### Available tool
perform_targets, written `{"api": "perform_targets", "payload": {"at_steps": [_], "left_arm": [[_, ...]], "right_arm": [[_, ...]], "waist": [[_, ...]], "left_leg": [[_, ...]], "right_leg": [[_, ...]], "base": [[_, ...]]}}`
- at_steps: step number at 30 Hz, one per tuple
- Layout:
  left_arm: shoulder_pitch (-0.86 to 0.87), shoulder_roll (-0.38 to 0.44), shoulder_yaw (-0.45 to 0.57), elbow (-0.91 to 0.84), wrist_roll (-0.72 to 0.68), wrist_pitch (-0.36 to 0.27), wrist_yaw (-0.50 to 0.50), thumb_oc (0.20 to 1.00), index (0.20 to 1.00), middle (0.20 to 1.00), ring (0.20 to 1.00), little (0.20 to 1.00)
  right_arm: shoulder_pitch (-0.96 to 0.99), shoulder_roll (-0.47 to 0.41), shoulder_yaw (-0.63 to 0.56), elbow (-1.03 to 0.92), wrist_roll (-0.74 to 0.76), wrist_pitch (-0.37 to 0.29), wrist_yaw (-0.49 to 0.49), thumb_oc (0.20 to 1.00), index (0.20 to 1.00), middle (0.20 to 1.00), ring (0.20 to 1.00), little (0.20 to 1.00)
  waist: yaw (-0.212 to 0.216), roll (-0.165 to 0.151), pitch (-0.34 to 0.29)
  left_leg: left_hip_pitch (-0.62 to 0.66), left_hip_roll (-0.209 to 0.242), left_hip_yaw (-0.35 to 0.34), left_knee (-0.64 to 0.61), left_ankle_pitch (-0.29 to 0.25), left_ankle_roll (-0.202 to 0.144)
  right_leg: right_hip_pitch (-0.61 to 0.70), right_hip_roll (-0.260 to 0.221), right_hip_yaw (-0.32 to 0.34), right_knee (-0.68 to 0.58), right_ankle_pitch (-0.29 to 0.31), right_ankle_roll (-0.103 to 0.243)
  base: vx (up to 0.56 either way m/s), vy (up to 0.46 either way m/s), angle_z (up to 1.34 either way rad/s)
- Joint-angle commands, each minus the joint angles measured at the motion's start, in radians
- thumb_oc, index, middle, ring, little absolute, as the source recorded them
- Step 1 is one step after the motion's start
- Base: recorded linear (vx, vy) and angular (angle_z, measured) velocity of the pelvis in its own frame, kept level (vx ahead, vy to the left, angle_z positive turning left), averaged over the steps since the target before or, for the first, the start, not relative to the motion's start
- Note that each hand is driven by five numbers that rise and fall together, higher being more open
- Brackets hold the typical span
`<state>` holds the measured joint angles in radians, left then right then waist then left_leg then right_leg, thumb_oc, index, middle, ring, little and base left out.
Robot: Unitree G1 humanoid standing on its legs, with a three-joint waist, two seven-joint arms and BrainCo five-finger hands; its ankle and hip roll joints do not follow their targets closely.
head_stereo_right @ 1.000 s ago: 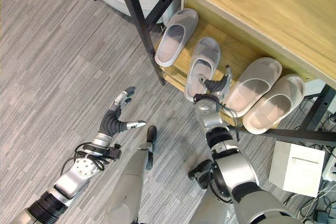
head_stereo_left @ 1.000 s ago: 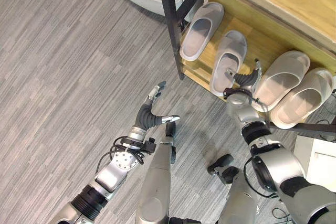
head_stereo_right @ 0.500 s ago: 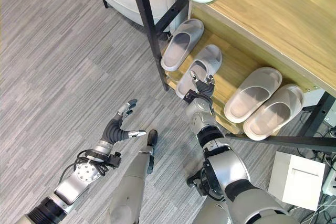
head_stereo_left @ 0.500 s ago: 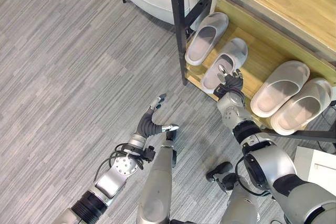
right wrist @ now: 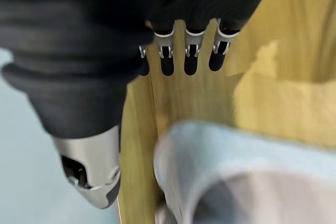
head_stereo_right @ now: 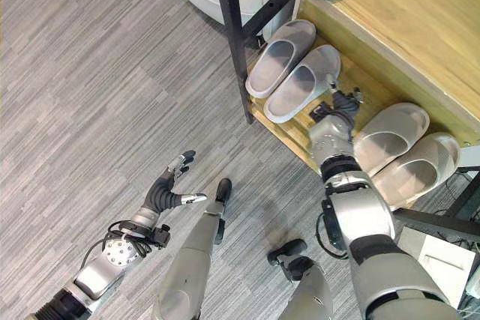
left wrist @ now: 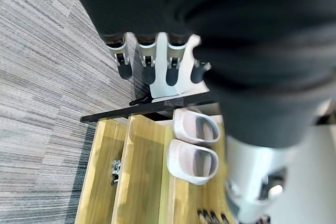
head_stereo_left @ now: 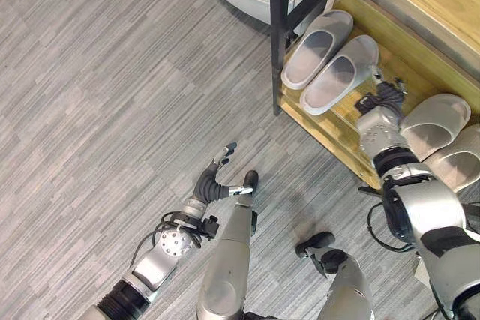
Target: Arrange the slippers neatly on the shoe rack.
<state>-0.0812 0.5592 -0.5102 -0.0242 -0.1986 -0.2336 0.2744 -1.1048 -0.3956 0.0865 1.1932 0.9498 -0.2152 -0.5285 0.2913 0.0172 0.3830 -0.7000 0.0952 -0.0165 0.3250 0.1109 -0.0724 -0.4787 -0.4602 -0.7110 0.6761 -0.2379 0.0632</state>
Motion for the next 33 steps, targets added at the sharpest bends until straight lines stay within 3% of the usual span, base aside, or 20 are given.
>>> {"api": "perform_targets", "payload": {"at_steps": [1,6,9,13,15,16,17,22,27,31,32,33], "left_arm": [[-0.053,0.003,-0.003,-0.075,-0.024,-0.052,-0.010,1.000,1.000,1.000,1.000,1.000],[-0.069,-0.023,0.024,-0.068,-0.036,-0.048,-0.030,1.000,1.000,1.000,1.000,1.000],[-0.066,-0.057,0.050,-0.039,-0.065,-0.035,-0.046,1.000,1.000,1.000,1.000,1.000],[-0.013,-0.099,0.091,-0.005,-0.135,-0.026,-0.073,1.000,1.000,1.000,1.000,1.000],[0.032,-0.135,0.155,0.061,-0.132,-0.015,-0.064,1.000,1.000,1.000,1.000,1.000],[0.035,-0.135,0.155,0.061,-0.132,-0.015,-0.064,1.000,1.000,1.000,1.000,1.000],[0.045,-0.137,0.169,0.065,-0.123,-0.013,-0.063,1.000,1.000,1.000,1.000,1.000],[0.061,-0.149,0.168,0.169,-0.004,0.009,-0.102,1.000,1.000,1.000,1.000,1.000],[0.016,-0.182,0.067,0.368,0.157,0.069,-0.238,1.000,1.000,1.000,1.000,1.000],[-0.023,-0.163,-0.004,0.362,0.219,0.086,-0.333,1.000,1.000,1.000,1.000,1.000],[-0.069,-0.124,-0.056,0.308,0.337,0.087,-0.372,1.000,1.000,1.000,1.000,1.000],[-0.070,-0.123,-0.056,0.307,0.337,0.087,-0.372,1.000,1.000,1.000,1.000,1.000]], "right_arm": [[-0.040,-0.005,0.010,-0.075,0.011,-0.043,0.033,1.000,1.000,1.000,1.000,1.000],[0.098,0.051,0.142,-0.317,-0.165,-0.006,0.072,1.000,1.000,1.000,1.000,1.000],[0.301,0.093,0.214,-0.617,-0.354,-0.004,0.132,1.000,1.000,1.000,1.000,1.000],[0.538,0.129,0.245,-0.830,-0.519,0.013,0.191,1.000,1.000,1.000,1.000,1.000],[0.812,0.109,0.254,-0.969,-0.692,0.027,0.264,1.000,1.000,1.000,1.000,1.000],[0.815,0.109,0.255,-0.971,-0.693,0.028,0.264,1.000,1.000,1.000,1.000,1.000],[0.864,0.098,0.254,-0.993,-0.717,0.032,0.281,1.000,1.000,1.000,1.000,1.000],[1.042,0.061,0.265,-0.985,-0.779,0.054,0.374,1.000,1.000,1.000,1.000,1.000],[1.181,0.035,0.288,-0.907,-0.825,0.085,0.487,1.000,1.000,1.000,1.000,1.000],[1.195,0.023,0.268,-0.889,-0.803,0.096,0.519,1.000,1.000,1.000,1.000,1.000],[1.195,0.011,0.247,-0.888,-0.780,0.098,0.535,1.000,1.000,1.000,1.000,1.000],[1.195,0.012,0.246,-0.889,-0.779,0.098,0.536,1.000,1.000,1.000,1.000,1.000]], "waist": [[0.024,0.007,0.056],[-0.005,-0.011,0.040],[-0.051,-0.033,0.019],[-0.097,-0.046,-0.020],[-0.166,-0.051,-0.083],[-0.166,-0.051,-0.087],[-0.179,-0.049,-0.097],[-0.244,-0.036,-0.163],[-0.330,-0.018,-0.239],[-0.367,-0.006,-0.262],[-0.387,0.005,-0.269],[-0.387,0.004,-0.271]], "left_leg": [[0.059,0.011,0.029,0.076,-0.197,-0.021],[0.121,0.022,0.050,0.045,-0.186,-0.022],[0.200,0.029,0.070,0.000,-0.177,-0.021],[0.321,0.042,0.098,-0.084,-0.146,-0.032],[0.446,0.050,0.147,-0.195,-0.085,-0.033],[0.460,0.054,0.141,-0.200,-0.103,-0.042],[0.474,0.051,0.157,-0.218,-0.076,-0.035],[0.580,0.049,0.211,-0.299,-0.056,-0.043],[0.696,0.041,0.290,-0.385,-0.049,-0.039],[0.712,0.037,0.314,-0.402,-0.047,-0.035],[0.727,0.036,0.322,-0.403,-0.058,-0.035],[0.723,0.034,0.322,-0.405,-0.054,-0.034]], "right_leg": [[0.096,0.041,0.093,-0.116,0.034,0.105],[0.131,0.060,0.115,-0.160,0.051,0.098],[0.185,0.089,0.134,-0.229,0.080,0.095],[0.296,0.124,0.141,-0.338,0.126,0.103],[0.393,0.158,0.140,-0.468,0.187,0.105],[0.402,0.163,0.152,-0.467,0.171,0.116],[0.416,0.167,0.141,-0.496,0.196,0.107],[0.497,0.194,0.162,-0.592,0.220,0.115],[0.542,0.211,0.216,-0.660,0.253,0.124],[0.533,0.210,0.244,-0.677,0.270,0.128],[0.539,0.208,0.252,-0.677,0.270,0.131],[0.535,0.207,0.251,-0.679,0.274,0.131]], "base": [[0.00,0.000,0.00],[-0.02,0.011,-0.07],[-0.02,0.001,-0.37],[0.04,-0.014,-0.38],[0.05,0.013,-0.51],[-0.03,0.018,-0.45],[0.03,0.005,-0.33],[0.05,0.039,-0.24],[0.09,0.033,-0.47],[0.04,0.008,-0.30],[0.06,-0.002,-0.25],[0.06,-0.003,-0.21]]}}
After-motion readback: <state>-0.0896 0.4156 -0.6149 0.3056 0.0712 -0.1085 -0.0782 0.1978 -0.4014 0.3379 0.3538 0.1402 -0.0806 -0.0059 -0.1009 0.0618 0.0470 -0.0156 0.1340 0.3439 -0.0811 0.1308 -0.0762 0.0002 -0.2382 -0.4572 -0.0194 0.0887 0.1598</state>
